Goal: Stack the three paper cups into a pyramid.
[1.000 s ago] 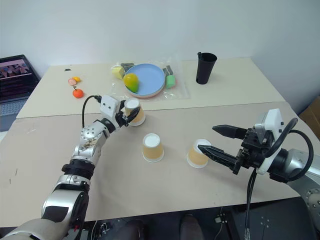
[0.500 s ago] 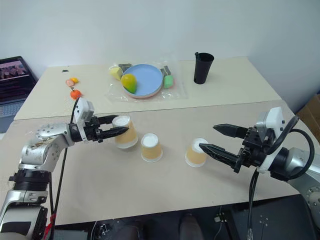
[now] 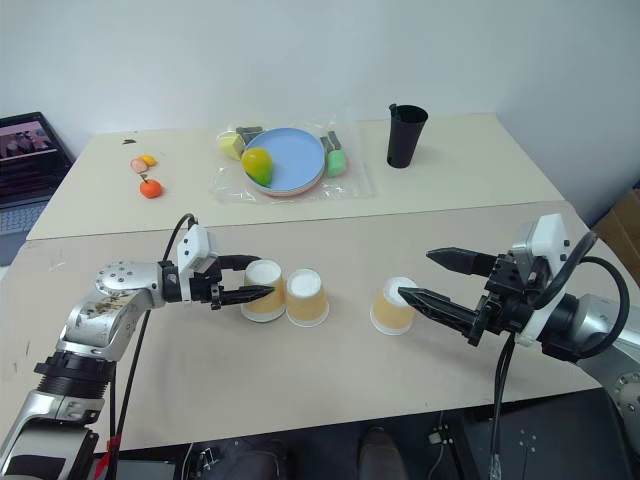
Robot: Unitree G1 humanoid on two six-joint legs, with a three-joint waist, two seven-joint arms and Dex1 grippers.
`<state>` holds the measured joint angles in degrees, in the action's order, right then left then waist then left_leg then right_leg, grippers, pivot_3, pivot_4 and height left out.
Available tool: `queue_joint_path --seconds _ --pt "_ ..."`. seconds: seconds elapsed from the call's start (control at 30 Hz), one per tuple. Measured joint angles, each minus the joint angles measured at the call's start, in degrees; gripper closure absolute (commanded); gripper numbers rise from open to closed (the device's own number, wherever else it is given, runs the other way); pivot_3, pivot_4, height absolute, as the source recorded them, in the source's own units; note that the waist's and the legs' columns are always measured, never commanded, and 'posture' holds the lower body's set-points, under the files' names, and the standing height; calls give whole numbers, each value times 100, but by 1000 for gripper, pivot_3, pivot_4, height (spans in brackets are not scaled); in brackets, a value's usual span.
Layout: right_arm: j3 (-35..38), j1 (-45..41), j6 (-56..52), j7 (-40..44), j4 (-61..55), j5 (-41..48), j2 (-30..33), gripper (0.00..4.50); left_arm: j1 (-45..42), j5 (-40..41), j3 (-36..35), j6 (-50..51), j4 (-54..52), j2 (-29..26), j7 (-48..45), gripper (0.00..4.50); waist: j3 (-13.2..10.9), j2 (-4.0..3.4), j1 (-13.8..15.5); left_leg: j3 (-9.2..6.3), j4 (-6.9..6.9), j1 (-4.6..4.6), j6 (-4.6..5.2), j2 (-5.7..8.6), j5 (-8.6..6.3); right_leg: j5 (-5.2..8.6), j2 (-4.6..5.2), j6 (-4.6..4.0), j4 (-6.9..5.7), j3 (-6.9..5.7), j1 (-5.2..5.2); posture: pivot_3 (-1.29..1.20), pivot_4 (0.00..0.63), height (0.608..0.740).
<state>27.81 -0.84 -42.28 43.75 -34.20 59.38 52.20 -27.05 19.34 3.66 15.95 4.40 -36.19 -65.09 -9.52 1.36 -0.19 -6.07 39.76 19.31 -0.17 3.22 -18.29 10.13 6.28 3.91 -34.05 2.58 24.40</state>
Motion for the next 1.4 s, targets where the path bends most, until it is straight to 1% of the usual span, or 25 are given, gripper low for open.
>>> queue_joint_path --seconds 0.13,0.2,0.23,0.27,0.3,0.37,0.43,0.57,0.73,0.8,0.9,1.07,1.17,1.23,1.33,1.4 --pt "1 1 0 -6 -1 5 0 0 3 -152 3 -316 6 71 87 1953 0 0 10 0 0 0 0 0 0 0 0 0 0 0 -1 0 150 735" --pt "1 1 0 -7 -1 5 1 0 5 -241 16 -367 9 107 167 940 0 0 8 0 0 0 0 0 0 0 0 0 0 0 -1 0 150 735" --pt "1 1 0 -7 -1 5 1 0 9 -271 26 -371 12 137 192 784 0 0 7 0 0 1 0 0 0 0 0 0 1 0 0 0 150 735" --pt "1 1 0 -7 -1 5 1 0 12 -269 49 -353 7 146 183 356 0 0 7 0 0 1 0 0 0 0 0 0 1 0 0 0 150 735" --pt "1 0 0 -7 -1 5 1 0 25 -255 75 -293 -9 146 164 54 0 0 6 0 0 1 1 0 0 0 0 0 1 0 0 0 150 735" --pt "2 1 0 -5 0 5 2 0 57 -190 71 -190 -58 207 195 54 0 0 5 0 0 0 1 0 0 0 0 0 0 0 -1 0 150 735" --pt "1 -3 0 -4 1 5 3 0 60 -67 -34 -105 -161 456 433 54 0 1 13 0 2 1 0 -1 0 0 0 0 0 0 -1 0 150 735" --pt "-1 -27 0 10 14 1 21 0 84 283 -137 386 -495 377 428 54 0 0 -2 1 0 0 1 -1 -1 0 0 1 0 0 1 0 150 735" --pt "-9 -112 0 102 145 -1 29 0 91 838 -523 1015 -851 307 601 54 0 1 -29 1 1 -1 1 -2 0 0 0 0 -2 0 0 0 150 735" --pt "-21 -129 0 124 198 -3 29 0 -101 1255 -825 1500 -917 292 805 54 -1 1 -36 0 2 -1 1 -1 0 0 0 1 -2 -1 -1 0 150 735" --pt "-58 -209 0 159 268 -7 29 0 -499 1698 -1283 1953 -1082 231 1109 54 0 1 -45 0 2 -1 1 0 0 1 0 1 -1 -1 -1 0 150 735" --pt "-107 -262 6 311 525 -173 42 0 -1041 2272 -1790 2402 -1119 192 1554 54 -1 1 -44 0 1 1 0 0 0 0 0 1 -1 -1 1 0 150 735" --pt "-128 143 126 602 822 -623 162 0 -1045 2752 -2037 2692 -1373 -243 1338 54 0 1 -60 0 -3 1 1 0 0 1 -1 1 -2 -1 4 0 150 735" --pt "-156 511 320 818 1026 -1066 224 0 -733 3023 -2080 2805 -1766 -683 881 54 0 -2 -75 7 -5 0 3 0 -2 1 0 1 -4 1 6 0 150 735" --pt "-248 865 758 1085 1192 -1715 261 0 15 3048 -1964 2739 -2446 -1260 76 54 -2 -5 -86 12 -3 -1 2 -1 -2 2 0 2 1 5 7 0 150 735" --pt "-275 912 986 1131 1238 -2013 250 0 454 2896 -1716 2538 -2832 -1617 -396 54 -4 -7 -78 13 -2 -4 -2 -2 0 2 0 0 -3 5 0 0 150 735"
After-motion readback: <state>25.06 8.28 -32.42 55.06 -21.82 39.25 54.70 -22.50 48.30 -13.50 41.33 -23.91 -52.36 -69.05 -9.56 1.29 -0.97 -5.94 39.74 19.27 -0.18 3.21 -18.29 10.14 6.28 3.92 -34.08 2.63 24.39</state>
